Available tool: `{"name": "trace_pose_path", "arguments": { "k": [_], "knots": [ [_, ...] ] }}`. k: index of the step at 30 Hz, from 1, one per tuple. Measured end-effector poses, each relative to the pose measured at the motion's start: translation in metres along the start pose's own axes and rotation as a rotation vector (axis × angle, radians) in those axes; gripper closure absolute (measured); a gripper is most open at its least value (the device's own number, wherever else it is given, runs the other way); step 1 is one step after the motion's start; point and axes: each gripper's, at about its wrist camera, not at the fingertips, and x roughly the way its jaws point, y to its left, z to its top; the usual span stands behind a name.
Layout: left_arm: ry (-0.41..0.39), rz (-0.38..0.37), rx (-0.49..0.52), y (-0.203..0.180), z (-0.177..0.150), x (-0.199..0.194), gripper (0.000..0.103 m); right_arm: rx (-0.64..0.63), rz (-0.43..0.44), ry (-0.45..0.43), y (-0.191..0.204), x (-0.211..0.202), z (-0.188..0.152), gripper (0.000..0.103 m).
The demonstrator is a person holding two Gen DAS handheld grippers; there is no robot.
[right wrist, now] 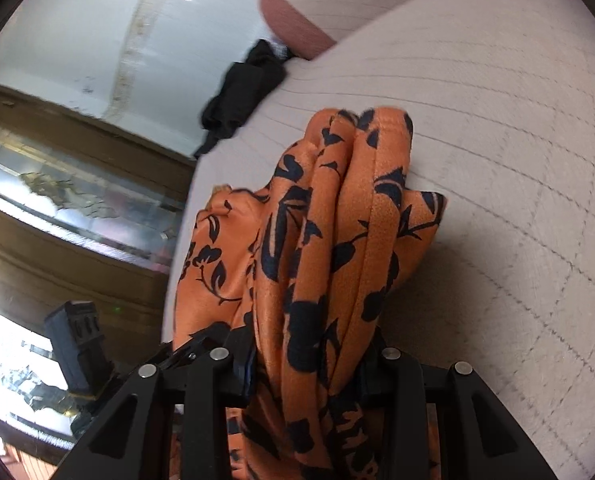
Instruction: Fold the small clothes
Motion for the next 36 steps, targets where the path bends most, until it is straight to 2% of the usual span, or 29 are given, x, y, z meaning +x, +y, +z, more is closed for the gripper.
{"name": "trace_pose_path", "arguments": {
  "k": [5,13,16,19,22,25,27,28,29,31,33,34,36],
  "knots": [
    [0.000,0.022,0.002,-0.002,0.000,0.000,0.046,0.079,0.000,0.039,-0.017,0.008,0.007,0.059],
    [-0.011,0.047,-0.006,-0.004,-0.003,-0.003,0.042,0.007,-0.078,0.038,-0.013,-0.006,-0.003,0.051],
    [-0.026,0.066,-0.014,-0.005,-0.007,-0.010,0.041,-0.060,-0.147,-0.025,-0.002,-0.029,-0.009,0.051],
    [-0.062,0.127,-0.012,-0.010,-0.014,-0.025,0.038,-0.163,-0.241,-0.122,0.017,-0.054,-0.017,0.051],
    [-0.102,0.179,-0.012,-0.014,-0.022,-0.041,0.030,-0.259,-0.233,-0.195,0.037,-0.076,-0.039,0.051],
    [-0.148,0.235,-0.002,-0.018,-0.038,-0.060,0.021,-0.338,-0.260,-0.200,0.053,-0.078,-0.059,0.052],
    [-0.157,0.276,-0.006,-0.019,-0.051,-0.064,0.014,-0.369,-0.278,-0.182,0.058,-0.070,-0.067,0.057],
    [-0.145,0.290,-0.009,-0.017,-0.055,-0.061,0.013,-0.363,-0.283,-0.145,0.054,-0.064,-0.071,0.060],
    [-0.097,0.311,-0.006,-0.015,-0.061,-0.049,0.011,-0.332,-0.299,-0.071,0.045,-0.048,-0.073,0.060],
    [-0.013,0.301,-0.016,-0.009,-0.065,-0.029,0.010,-0.276,-0.350,0.020,0.024,-0.031,-0.079,0.060],
    [-0.012,0.274,-0.060,-0.004,-0.063,-0.038,0.009,-0.275,-0.342,-0.003,0.028,-0.039,-0.080,0.061],
    [-0.019,0.285,-0.058,-0.005,-0.061,-0.048,0.009,-0.261,-0.340,0.005,0.034,-0.047,-0.079,0.061],
    [-0.096,0.340,-0.029,-0.015,-0.058,-0.075,0.010,-0.250,-0.319,-0.025,0.038,-0.065,-0.079,0.061]
  ]
}}
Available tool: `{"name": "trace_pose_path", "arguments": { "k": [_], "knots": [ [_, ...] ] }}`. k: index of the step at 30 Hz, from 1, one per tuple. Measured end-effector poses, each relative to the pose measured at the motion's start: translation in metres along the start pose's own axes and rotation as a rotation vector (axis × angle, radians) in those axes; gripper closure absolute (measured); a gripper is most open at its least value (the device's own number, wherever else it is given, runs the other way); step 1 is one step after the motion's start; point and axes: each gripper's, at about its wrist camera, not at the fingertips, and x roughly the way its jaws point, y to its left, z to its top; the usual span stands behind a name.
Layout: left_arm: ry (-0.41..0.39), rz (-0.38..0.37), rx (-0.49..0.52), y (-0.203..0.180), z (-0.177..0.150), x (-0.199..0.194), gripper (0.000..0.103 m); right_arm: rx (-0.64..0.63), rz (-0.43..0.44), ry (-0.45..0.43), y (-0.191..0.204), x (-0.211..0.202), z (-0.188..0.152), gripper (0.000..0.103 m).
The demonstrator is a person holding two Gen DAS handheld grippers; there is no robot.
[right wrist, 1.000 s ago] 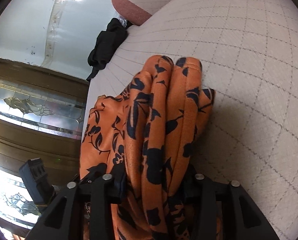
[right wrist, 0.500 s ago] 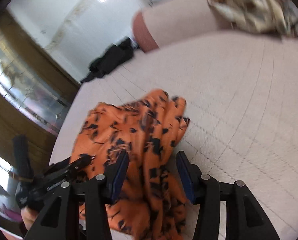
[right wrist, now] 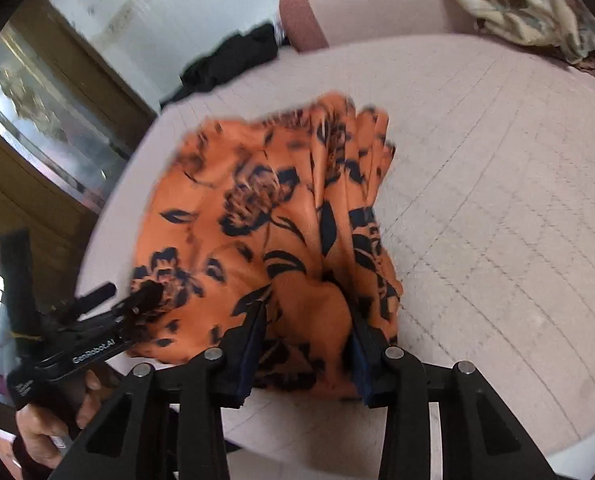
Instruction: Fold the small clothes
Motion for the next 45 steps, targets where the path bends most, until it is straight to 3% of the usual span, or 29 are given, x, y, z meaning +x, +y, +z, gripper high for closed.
{"name": "trace_pose_path", "arguments": {
  "k": [5,8,14,17,19,25,29,45],
  "knots": [
    [-0.230,0.075,0.024,-0.007,0.015,-0.092,0.009,-0.010,-0.023,-0.157,0.001,-0.083,-0.005,0.059],
    [-0.333,0.105,0.018,-0.011,0.021,-0.142,0.009,-0.026,-0.038,-0.267,0.010,-0.134,-0.007,0.050],
    [-0.454,0.123,-0.024,-0.005,0.018,-0.220,0.008,-0.107,-0.087,-0.435,0.049,-0.214,-0.014,0.045],
    [-0.492,0.116,-0.059,0.003,0.014,-0.248,0.000,-0.119,-0.079,-0.475,0.065,-0.239,-0.021,0.041],
    [-0.529,0.127,-0.084,0.008,0.009,-0.265,0.000,-0.135,-0.091,-0.504,0.076,-0.253,-0.027,0.041],
    [-0.591,0.128,-0.108,0.016,-0.002,-0.300,0.000,-0.167,-0.081,-0.543,0.102,-0.270,-0.044,0.032],
    [-0.638,0.143,-0.122,0.023,-0.009,-0.321,0.000,-0.209,-0.131,-0.564,0.119,-0.269,-0.051,0.025],
    [-0.706,0.166,-0.147,0.032,-0.020,-0.352,0.000,-0.219,-0.149,-0.590,0.141,-0.285,-0.062,0.023]
  ]
}}
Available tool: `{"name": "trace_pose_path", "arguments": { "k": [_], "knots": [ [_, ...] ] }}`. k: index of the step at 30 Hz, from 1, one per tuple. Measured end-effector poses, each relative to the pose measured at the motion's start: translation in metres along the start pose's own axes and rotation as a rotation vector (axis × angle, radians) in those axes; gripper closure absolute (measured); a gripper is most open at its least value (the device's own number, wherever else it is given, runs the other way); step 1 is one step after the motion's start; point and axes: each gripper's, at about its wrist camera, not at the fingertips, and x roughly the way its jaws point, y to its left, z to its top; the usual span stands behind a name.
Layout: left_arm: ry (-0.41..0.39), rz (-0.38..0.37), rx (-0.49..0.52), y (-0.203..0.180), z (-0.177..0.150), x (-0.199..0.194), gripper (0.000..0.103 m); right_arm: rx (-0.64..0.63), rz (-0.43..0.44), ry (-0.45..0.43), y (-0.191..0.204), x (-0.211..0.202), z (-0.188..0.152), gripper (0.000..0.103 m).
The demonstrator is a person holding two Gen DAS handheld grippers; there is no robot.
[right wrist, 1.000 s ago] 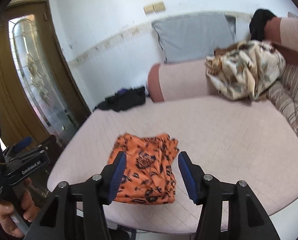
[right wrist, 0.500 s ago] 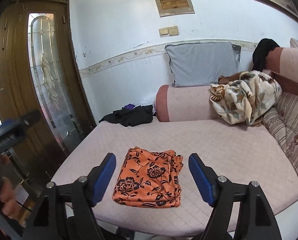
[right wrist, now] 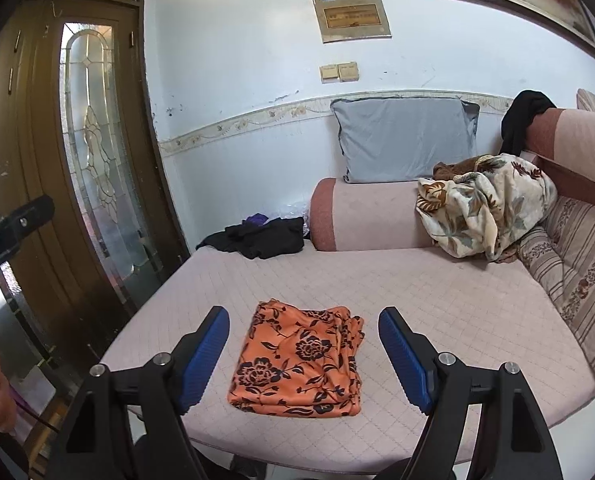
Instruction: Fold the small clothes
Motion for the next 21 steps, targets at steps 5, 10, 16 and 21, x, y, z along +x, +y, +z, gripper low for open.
{"name": "trace_pose_path", "arguments": {
  "k": [5,10,16,21],
  "knots": [
    [-0.005,0.001,0.002,0.001,-0.001,-0.002,0.000,0.006,0.012,0.003,0.001,0.000,0.000,0.023],
    [-0.002,0.004,-0.002,0.002,-0.002,0.001,0.000,0.008,0.017,0.004,0.003,0.002,0.000,0.023],
    [0.016,-0.001,-0.003,0.001,-0.004,0.008,0.000,0.007,0.027,0.024,0.004,0.008,-0.002,0.023],
    [0.028,-0.009,-0.008,0.000,-0.005,0.015,0.000,-0.006,0.033,0.039,0.005,0.014,-0.004,0.023]
  ]
}}
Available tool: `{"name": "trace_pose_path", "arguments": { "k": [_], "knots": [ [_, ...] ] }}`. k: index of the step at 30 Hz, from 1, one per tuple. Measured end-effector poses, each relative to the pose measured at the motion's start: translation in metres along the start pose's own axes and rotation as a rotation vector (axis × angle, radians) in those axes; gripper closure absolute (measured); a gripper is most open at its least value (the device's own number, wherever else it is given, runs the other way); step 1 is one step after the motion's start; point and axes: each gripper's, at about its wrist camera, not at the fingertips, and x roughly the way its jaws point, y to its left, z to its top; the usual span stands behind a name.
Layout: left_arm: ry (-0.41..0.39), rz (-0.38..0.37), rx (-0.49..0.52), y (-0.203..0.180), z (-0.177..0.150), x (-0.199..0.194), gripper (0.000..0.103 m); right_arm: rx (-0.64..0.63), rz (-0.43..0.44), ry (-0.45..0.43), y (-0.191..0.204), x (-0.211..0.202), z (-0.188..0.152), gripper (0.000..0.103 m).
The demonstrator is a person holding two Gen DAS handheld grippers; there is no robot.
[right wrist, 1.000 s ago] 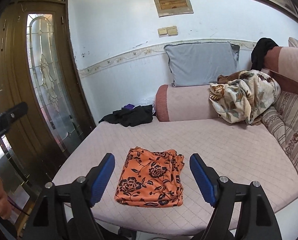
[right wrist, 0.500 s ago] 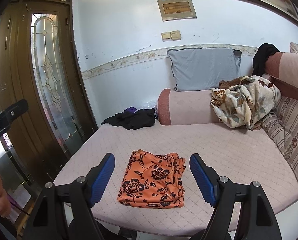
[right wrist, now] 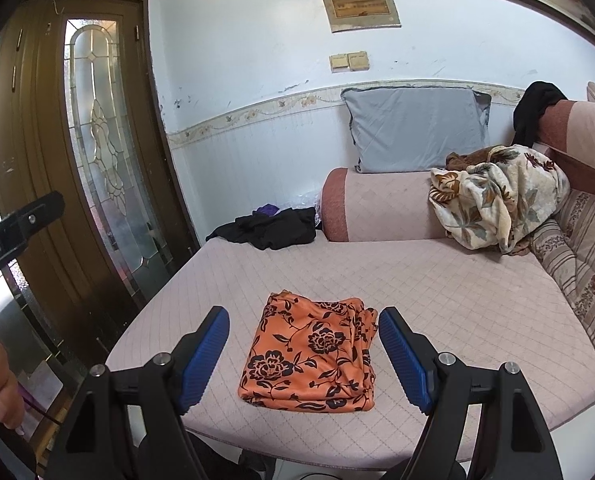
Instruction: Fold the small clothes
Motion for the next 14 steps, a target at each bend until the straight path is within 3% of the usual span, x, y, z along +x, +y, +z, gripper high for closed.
{"name": "trace_pose_path", "arguments": {
  "k": [10,14],
  "knots": [
    [0.004,-0.035,0.009,0.000,0.002,0.022,0.000,-0.011,0.008,0.039,0.005,0.027,0.003,0.023],
    [0.015,-0.058,-0.002,0.001,0.002,0.050,0.000,-0.020,0.027,0.058,0.007,0.053,0.010,0.023]
  ]
}}
